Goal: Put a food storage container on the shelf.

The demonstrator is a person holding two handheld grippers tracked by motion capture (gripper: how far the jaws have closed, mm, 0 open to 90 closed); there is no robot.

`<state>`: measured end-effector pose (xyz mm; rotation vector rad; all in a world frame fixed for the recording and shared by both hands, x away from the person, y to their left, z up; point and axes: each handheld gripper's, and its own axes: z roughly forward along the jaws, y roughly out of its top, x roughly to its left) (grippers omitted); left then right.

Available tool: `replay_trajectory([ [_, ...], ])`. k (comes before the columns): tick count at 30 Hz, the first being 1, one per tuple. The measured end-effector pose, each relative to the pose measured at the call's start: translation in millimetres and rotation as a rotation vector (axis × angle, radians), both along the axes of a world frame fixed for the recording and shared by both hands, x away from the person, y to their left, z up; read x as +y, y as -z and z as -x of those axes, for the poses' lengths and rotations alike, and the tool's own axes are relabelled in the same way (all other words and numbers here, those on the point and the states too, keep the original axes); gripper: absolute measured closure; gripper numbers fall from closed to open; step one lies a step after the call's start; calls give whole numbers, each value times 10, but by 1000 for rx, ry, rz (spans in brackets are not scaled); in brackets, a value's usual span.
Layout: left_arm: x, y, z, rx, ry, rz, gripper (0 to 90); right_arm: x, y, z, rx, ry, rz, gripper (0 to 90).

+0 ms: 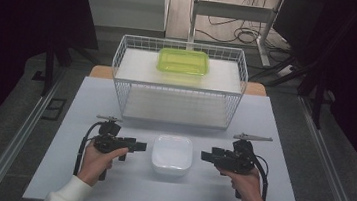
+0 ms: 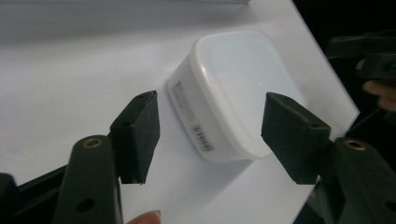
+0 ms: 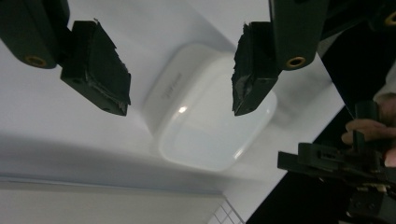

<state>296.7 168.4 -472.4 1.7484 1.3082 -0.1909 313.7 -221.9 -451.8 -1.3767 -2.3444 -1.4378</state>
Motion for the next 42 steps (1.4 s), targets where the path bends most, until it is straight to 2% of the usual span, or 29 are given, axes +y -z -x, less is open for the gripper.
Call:
replay_trajectory([
  [3, -24, 35, 7, 12, 8, -3, 399, 107, 25, -64, 26, -5, -9, 382],
  [7, -36, 100, -3, 45, 5, 27, 431, 177, 87, -121, 56, -6, -12, 408],
  [10, -72, 136, -27, 61, 8, 9, 448, 175, 141, -136, 77, -9, -18, 431],
  [15, -83, 185, -101, 85, 3, 50, 482, 198, 248, -210, 119, -25, -21, 467],
  [18, -91, 218, -128, 95, 2, 61, 502, 214, 290, -238, 138, -30, -28, 484],
  [25, -153, 297, -195, 133, 33, 112, 543, 239, 337, -258, 160, -36, -28, 528],
  [29, -168, 334, -224, 154, 38, 138, 575, 244, 380, -282, 186, -39, -47, 563],
  [34, -187, 395, -262, 189, 51, 180, 633, 230, 482, -328, 262, -36, -128, 636],
  [36, -205, 429, -267, 208, 54, 199, 679, 234, 487, -333, 267, -34, -136, 648],
  [40, -185, 440, -259, 223, 43, 228, 707, 216, 517, -336, 314, -15, -172, 680],
  [42, -183, 429, -248, 224, 40, 229, 715, 209, 516, -330, 322, -9, -179, 690],
])
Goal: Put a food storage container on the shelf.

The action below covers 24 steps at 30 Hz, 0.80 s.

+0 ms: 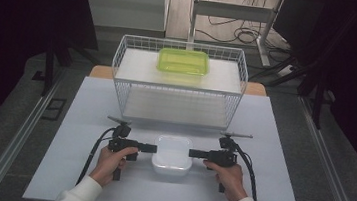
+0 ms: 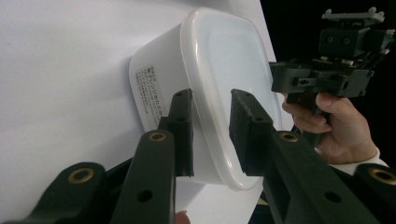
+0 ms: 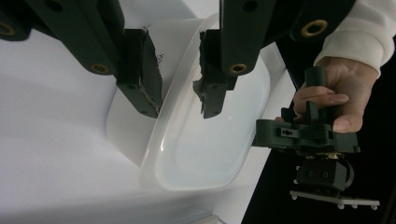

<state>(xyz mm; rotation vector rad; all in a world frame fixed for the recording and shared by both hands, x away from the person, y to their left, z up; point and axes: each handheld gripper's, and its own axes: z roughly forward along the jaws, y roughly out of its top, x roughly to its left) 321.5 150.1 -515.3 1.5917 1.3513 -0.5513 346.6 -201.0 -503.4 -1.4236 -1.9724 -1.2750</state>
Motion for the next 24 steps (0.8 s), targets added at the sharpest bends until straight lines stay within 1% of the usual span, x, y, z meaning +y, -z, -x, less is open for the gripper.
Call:
replay_trajectory([
  [2, -4, -22, 18, -6, -11, 1, 729, -7, -14, 16, 2, 6, -1, 706],
  [3, 2, -36, 26, -13, -9, 1, 739, -12, -29, 27, 4, 11, -5, 717],
  [5, 5, -70, 47, -22, -21, 6, 769, -26, -56, 46, -8, 17, -15, 744],
  [7, -7, -96, 63, -36, -24, -7, 787, -40, -83, 63, -26, 17, -16, 762],
  [8, -11, -108, 68, -39, -22, -15, 791, -42, -94, 72, -28, 16, -15, 768],
  [9, -14, -117, 73, -43, -19, -21, 792, -43, -97, 77, -40, 15, -15, 772],
  [12, -24, -140, 88, -64, -16, -39, 794, -47, -123, 92, -57, 11, -16, 790],
  [14, -35, -155, 95, -70, -14, -51, 792, -47, -143, 100, -68, 4, -14, 792],
  [19, -39, -200, 111, -91, -7, -49, 792, -57, -196, 112, -94, -9, -17, 792],
  [24, -38, -279, 136, -131, -1, -58, 792, -52, -289, 134, -136, -21, -7, 791],
])
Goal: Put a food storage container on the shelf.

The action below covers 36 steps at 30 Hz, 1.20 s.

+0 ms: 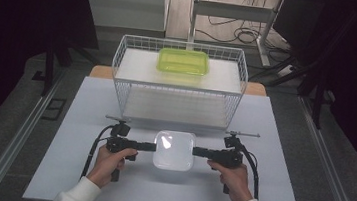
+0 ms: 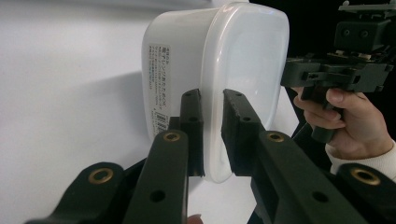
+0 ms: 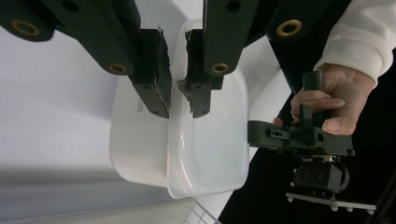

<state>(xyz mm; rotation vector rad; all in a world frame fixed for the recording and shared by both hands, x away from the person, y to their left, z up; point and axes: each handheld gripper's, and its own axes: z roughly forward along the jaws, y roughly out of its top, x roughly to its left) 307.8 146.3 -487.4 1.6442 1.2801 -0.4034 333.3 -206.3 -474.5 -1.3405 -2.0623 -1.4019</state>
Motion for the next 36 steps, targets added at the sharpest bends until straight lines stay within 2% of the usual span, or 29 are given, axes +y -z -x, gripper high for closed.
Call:
replay_trajectory([
  [6, 2, -100, 28, -33, 0, -3, 791, -1, -95, 26, -45, -12, -1, 791],
  [12, 15, -202, 30, -53, -2, -9, 791, 13, -171, 36, -71, -14, 1, 789],
  [16, 6, -272, -3, -66, 3, 0, 791, 6, -242, 36, -92, -9, -4, 788],
  [23, -20, -426, -94, -85, 15, 7, 792, -12, -429, -9, -141, -1, 20, 780],
  [32, -20, -652, -155, -119, 25, -12, 793, -29, -564, -74, -166, 6, -8, 782],
  [36, -11, -752, -161, -135, 28, -2, 796, -31, -628, -89, -164, 11, -15, 782],
])
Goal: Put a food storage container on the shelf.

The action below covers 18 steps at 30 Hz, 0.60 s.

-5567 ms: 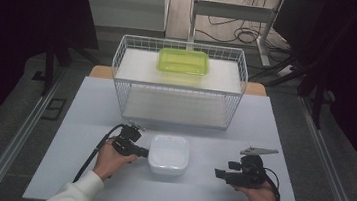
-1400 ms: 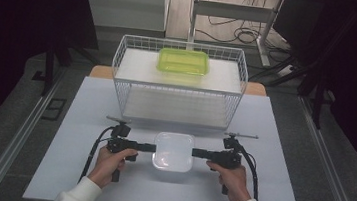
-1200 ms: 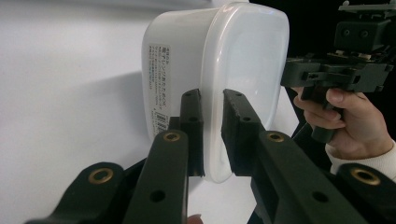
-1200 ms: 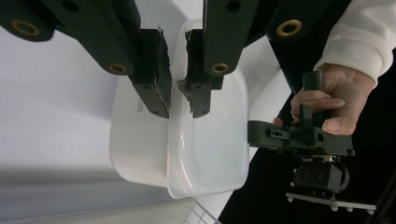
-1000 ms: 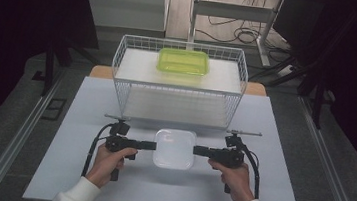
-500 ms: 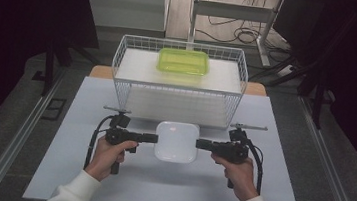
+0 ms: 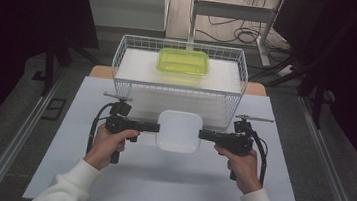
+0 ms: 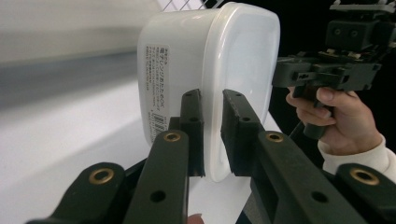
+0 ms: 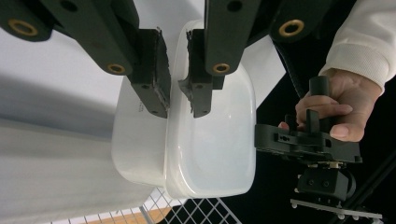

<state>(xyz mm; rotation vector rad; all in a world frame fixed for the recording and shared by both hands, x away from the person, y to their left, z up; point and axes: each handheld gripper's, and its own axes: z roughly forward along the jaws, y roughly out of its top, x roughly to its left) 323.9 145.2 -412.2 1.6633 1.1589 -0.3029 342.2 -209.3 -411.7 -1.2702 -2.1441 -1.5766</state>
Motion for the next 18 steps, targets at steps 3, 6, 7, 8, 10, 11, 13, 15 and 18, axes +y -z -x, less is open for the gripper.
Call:
replay_trajectory([
  [3, 1, -74, 0, -15, -1, -4, 797, 2, -73, -3, -14, 0, -2, 782],
  [6, -1, -141, -2, -25, -4, -9, 796, 7, -154, 0, -25, -1, -1, 782],
  [7, 1, -163, -4, -28, -3, -9, 796, 8, -178, 2, -26, -1, -3, 782],
  [8, 3, -184, -6, -32, -3, -8, 796, 8, -199, 2, -29, -1, -4, 782],
  [10, 5, -228, -10, -39, -5, -8, 796, 8, -240, -2, -37, -4, -5, 782],
  [11, 7, -252, -11, -44, -6, -7, 796, 9, -263, -5, -40, -4, -5, 782],
  [13, 11, -306, -8, -52, -8, -10, 796, 13, -310, -14, -50, -6, -7, 782],
  [15, 16, -364, -6, -68, -9, -13, 796, 22, -359, -15, -60, -7, -7, 782],
  [18, 25, -437, -18, -80, -9, -11, 796, 26, -434, -17, -74, -8, -16, 782],
])
